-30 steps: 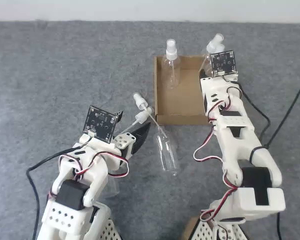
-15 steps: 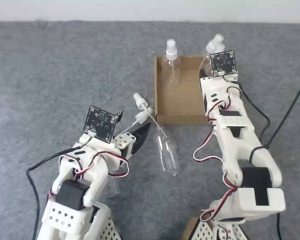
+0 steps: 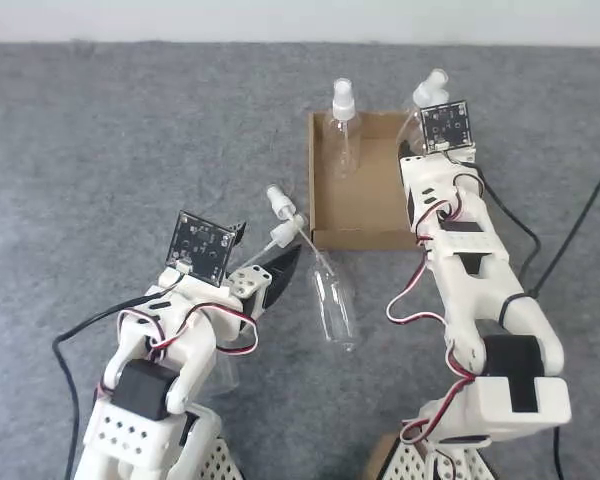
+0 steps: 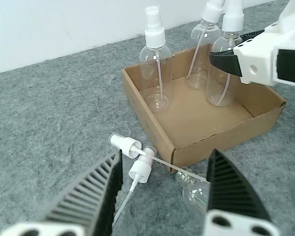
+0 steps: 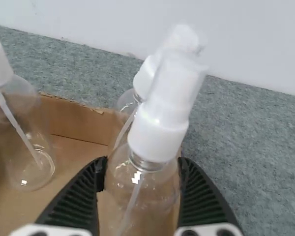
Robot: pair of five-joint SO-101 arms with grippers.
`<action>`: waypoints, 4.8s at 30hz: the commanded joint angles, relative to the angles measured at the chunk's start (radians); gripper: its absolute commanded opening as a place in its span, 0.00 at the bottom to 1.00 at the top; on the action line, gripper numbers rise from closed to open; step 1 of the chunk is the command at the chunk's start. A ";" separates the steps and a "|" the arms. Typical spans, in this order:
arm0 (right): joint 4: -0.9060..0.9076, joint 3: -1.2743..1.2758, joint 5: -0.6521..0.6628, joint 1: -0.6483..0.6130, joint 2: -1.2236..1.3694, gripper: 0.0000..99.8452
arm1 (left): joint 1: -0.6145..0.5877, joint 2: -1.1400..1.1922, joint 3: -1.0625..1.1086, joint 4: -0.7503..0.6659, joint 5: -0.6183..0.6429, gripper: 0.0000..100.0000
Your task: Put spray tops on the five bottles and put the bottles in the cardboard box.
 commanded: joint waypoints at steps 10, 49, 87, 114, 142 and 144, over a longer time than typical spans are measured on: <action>0.010 -0.014 0.012 -0.008 -0.018 0.12 | 0.002 -0.011 -0.007 -0.028 -0.008 0.26; 0.105 -0.058 0.104 -0.010 -0.028 0.28 | 0.002 -0.011 -0.007 -0.028 -0.008 0.26; 0.237 -0.186 0.109 -0.021 -0.028 0.33 | 0.002 -0.008 -0.007 -0.028 -0.008 0.26; 0.226 -0.183 0.103 0.061 -0.028 0.17 | 0.002 -0.008 -0.007 -0.028 -0.008 0.26; 0.171 -0.123 0.109 0.071 -0.165 0.05 | 0.002 -0.011 -0.007 -0.028 -0.008 0.26; 0.168 -0.097 0.110 0.062 -0.179 0.05 | 0.002 -0.011 -0.007 -0.028 -0.008 0.26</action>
